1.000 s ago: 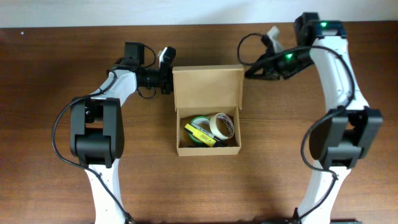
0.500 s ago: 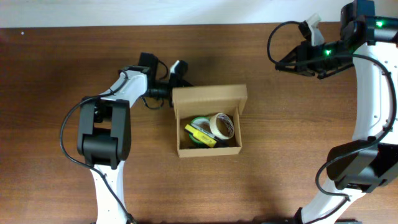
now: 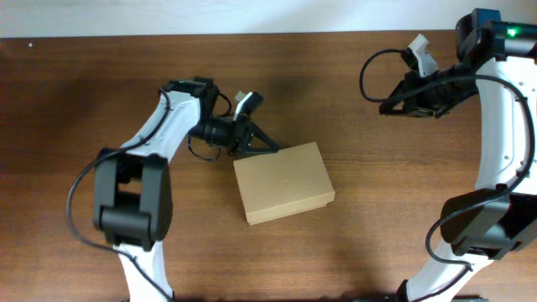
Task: Pack container
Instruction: 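Push the lid down with the left gripper to close the box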
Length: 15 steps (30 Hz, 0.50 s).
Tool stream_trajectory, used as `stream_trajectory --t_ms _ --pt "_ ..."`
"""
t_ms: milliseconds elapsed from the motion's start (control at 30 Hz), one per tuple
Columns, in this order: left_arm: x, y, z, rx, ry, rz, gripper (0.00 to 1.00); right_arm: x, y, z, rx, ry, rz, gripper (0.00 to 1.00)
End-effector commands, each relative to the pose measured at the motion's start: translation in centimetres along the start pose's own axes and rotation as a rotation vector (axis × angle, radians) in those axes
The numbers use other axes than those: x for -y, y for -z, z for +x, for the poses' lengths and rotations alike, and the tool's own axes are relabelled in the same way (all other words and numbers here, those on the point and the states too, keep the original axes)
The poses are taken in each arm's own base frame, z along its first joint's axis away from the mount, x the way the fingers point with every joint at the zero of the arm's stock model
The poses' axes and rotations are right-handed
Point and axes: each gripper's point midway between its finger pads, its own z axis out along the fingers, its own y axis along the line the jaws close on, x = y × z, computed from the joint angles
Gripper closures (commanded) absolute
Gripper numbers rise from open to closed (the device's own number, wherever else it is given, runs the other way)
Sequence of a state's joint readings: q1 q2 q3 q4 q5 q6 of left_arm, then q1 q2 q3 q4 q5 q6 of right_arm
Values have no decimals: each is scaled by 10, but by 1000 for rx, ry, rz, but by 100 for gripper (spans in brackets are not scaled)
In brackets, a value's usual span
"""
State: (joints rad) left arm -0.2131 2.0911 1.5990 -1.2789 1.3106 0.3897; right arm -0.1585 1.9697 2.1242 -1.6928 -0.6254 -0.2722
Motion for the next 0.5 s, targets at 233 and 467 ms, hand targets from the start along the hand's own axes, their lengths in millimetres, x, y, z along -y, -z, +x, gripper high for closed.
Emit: stream_trajectory --t_ms 233,467 --pt "-12 35 39 -159 -101 -545 98 -19 -10 7 -55 103 97 86" --pt "-16 53 61 -236 -81 -810 98 -65 -52 25 -187 247 204 86"
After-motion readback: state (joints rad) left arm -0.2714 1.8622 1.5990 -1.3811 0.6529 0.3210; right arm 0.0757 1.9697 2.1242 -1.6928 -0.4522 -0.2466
